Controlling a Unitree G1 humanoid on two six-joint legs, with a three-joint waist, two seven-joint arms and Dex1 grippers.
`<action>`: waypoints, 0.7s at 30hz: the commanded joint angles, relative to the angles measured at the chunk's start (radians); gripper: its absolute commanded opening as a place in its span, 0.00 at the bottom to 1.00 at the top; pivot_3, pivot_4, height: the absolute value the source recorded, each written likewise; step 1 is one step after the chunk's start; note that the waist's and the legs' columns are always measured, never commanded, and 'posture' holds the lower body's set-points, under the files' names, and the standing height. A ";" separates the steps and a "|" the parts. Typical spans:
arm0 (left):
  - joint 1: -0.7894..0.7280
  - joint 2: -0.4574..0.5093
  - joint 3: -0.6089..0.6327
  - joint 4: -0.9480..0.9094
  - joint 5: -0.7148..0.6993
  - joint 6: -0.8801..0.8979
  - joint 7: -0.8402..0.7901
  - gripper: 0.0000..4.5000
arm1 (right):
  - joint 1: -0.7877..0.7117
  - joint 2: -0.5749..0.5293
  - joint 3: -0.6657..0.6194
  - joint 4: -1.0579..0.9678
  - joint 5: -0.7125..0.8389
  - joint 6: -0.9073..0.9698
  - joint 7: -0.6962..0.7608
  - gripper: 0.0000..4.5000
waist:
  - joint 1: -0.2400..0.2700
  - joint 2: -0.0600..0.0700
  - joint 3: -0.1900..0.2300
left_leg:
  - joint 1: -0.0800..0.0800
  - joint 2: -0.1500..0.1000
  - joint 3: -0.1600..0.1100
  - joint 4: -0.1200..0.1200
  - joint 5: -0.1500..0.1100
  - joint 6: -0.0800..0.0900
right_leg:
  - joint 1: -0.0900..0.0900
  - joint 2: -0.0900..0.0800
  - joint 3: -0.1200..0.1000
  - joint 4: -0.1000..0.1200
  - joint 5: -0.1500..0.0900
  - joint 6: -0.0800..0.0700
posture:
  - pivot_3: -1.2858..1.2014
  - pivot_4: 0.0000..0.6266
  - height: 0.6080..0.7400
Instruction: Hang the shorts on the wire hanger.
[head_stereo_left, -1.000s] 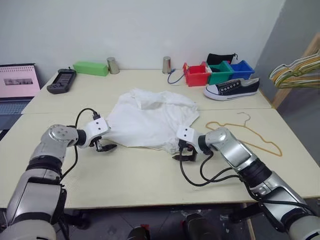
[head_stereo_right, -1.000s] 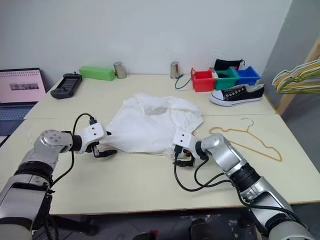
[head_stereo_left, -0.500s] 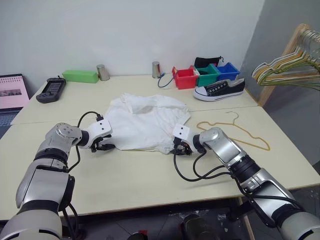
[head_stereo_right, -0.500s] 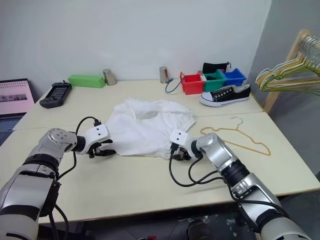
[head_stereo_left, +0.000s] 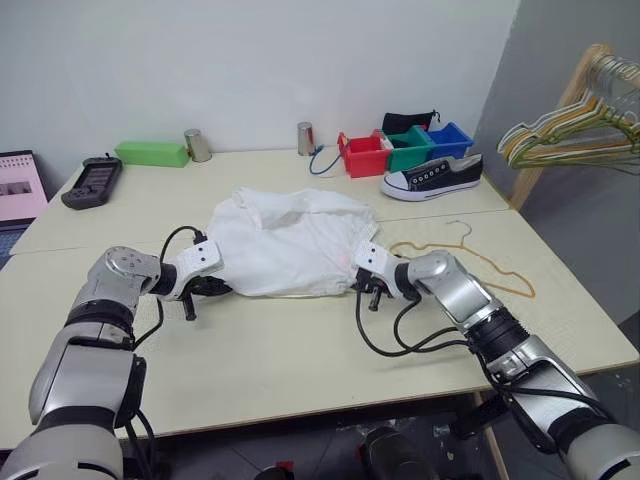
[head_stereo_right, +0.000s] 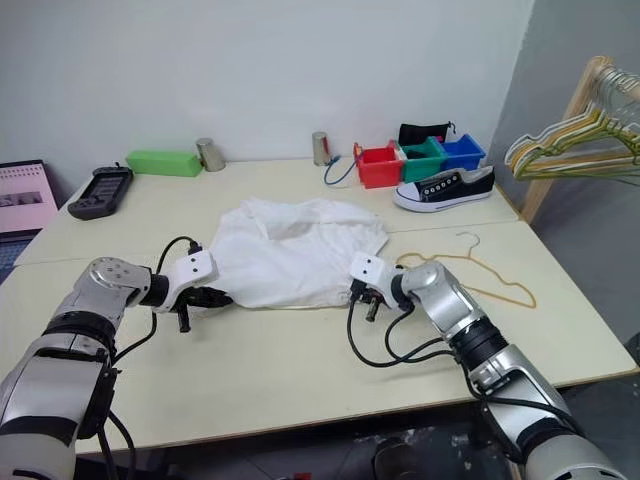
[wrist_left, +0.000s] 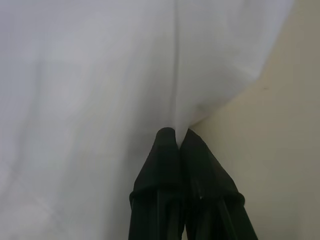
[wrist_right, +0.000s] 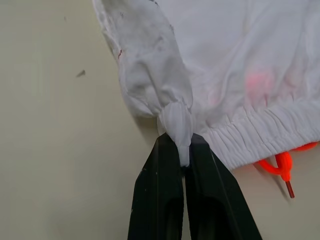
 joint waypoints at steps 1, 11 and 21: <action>0.252 0.086 0.046 -0.525 -0.173 0.230 -0.164 0.00 | 0.031 -0.098 -0.032 -0.129 0.008 -0.038 0.085 0.00 | -0.007 0.000 0.000 | 0.000 0.001 0.001 -0.001 0.000 0.000 | -0.001 0.000 0.001 0.000 0.001 -0.001 | 0.42 0.03 1.00; 0.688 0.270 0.135 -1.379 -0.511 0.735 -0.214 0.00 | 0.280 -0.512 -0.071 -0.562 0.259 -0.023 0.569 0.00 | 0.034 0.000 0.001 | 0.000 0.002 0.001 -0.001 -0.001 0.000 | 0.001 -0.002 0.000 -0.001 -0.004 -0.004 | 0.43 0.03 1.00; -0.191 0.064 -0.046 -0.218 0.018 0.189 0.558 0.00 | -0.427 -0.086 -0.254 0.459 0.140 -0.227 -0.095 0.00 | -0.023 0.001 0.000 | 0.015 -0.002 -0.014 -0.004 -0.005 -0.007 | 0.030 -0.020 -0.038 -0.031 0.003 -0.007 | 0.43 0.00 1.00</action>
